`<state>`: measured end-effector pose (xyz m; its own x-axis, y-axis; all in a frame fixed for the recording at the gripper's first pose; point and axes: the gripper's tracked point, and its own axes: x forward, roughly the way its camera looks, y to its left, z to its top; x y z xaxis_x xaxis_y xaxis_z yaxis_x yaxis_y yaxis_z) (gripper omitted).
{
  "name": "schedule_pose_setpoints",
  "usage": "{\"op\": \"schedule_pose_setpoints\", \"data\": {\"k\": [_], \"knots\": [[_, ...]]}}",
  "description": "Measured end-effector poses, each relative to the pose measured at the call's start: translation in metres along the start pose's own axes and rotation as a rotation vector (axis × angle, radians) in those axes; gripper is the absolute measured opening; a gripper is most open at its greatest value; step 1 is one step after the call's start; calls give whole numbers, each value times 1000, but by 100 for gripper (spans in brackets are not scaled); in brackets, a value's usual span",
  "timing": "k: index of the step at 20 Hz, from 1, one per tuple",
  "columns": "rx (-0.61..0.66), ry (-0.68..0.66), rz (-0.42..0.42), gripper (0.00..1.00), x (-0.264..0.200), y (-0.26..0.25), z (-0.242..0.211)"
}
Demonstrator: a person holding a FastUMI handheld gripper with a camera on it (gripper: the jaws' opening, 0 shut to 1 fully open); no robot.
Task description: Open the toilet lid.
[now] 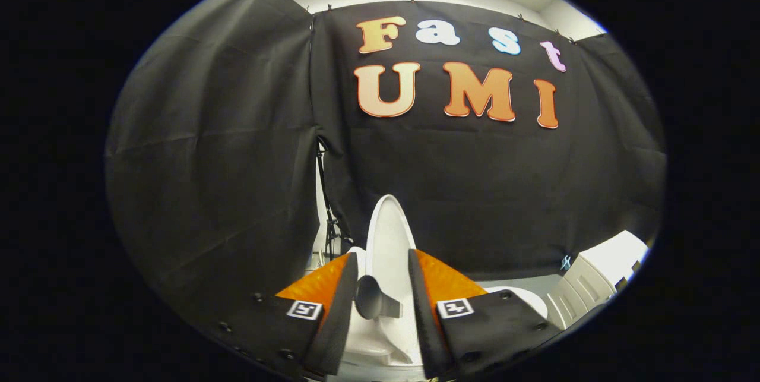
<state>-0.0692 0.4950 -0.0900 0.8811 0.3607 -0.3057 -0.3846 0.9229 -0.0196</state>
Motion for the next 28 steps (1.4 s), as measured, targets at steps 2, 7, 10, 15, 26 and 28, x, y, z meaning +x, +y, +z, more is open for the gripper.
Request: {"op": "schedule_pose_setpoints", "data": {"k": [2, 7, 10, 15, 26, 28], "knots": [[-12, -31, 7, 66, -4, -2, 13], [-3, -88, -7, 98, -15, -20, 41], [1, -108, -19, 98, -20, -36, 51], [18, -127, -39, 98, -27, -67, 66], [59, -172, -125, 98, -45, -141, 89], [67, -176, -137, 98, -47, -149, 91]]}}
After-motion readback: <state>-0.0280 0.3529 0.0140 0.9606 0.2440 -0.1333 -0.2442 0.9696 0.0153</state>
